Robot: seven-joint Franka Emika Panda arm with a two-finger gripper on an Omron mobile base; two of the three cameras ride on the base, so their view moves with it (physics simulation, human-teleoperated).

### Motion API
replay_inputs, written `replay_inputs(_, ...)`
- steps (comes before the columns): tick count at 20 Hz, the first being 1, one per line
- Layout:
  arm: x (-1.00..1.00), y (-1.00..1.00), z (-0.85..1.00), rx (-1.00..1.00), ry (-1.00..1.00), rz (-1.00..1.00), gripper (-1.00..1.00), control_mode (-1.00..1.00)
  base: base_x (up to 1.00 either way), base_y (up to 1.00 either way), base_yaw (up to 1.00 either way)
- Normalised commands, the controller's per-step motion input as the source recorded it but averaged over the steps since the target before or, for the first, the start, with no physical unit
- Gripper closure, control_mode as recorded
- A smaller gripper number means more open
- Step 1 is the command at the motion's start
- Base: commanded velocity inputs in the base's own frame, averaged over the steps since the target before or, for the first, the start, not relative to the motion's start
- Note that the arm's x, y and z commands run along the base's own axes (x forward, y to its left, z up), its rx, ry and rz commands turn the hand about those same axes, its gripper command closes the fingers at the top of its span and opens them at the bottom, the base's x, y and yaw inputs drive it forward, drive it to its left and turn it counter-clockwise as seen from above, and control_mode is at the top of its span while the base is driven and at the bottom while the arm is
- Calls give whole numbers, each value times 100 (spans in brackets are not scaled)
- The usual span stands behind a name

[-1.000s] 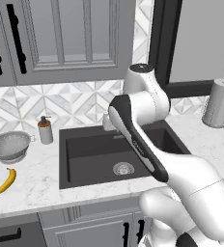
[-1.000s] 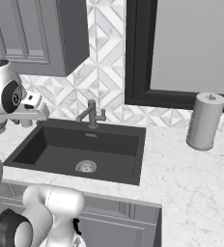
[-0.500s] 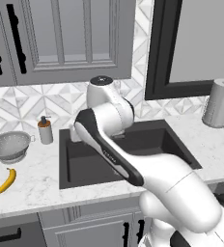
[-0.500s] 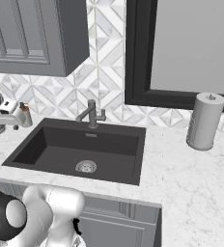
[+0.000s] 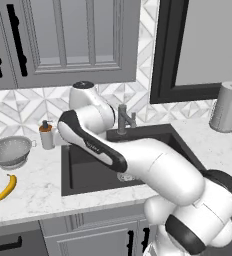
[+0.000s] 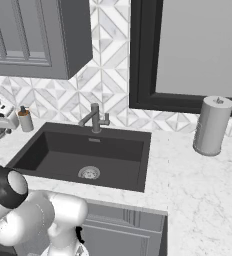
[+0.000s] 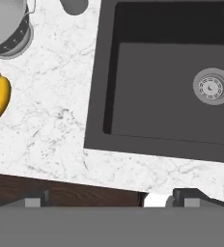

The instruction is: Put the colander in the sink, put the banana in the colander, and turn on the sink faucet and pour water over the colander.

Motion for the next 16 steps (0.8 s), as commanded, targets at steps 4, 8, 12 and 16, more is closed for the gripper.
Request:
replay_inputs(4, 39, 42, -10, 3, 2, -2, -100, -100, 0, 0, 0)
replay_inputs(8, 30, 39, -10, 2, 0, -2, -100, -100, 0, 0, 0)
replay_inputs(12, 28, 43, -16, 0, 0, -2, -100, -100, 0, 0, 0)
replay_inputs(16, 26, 41, -24, 1, 0, -4, -100, -100, 0, 0, 0)
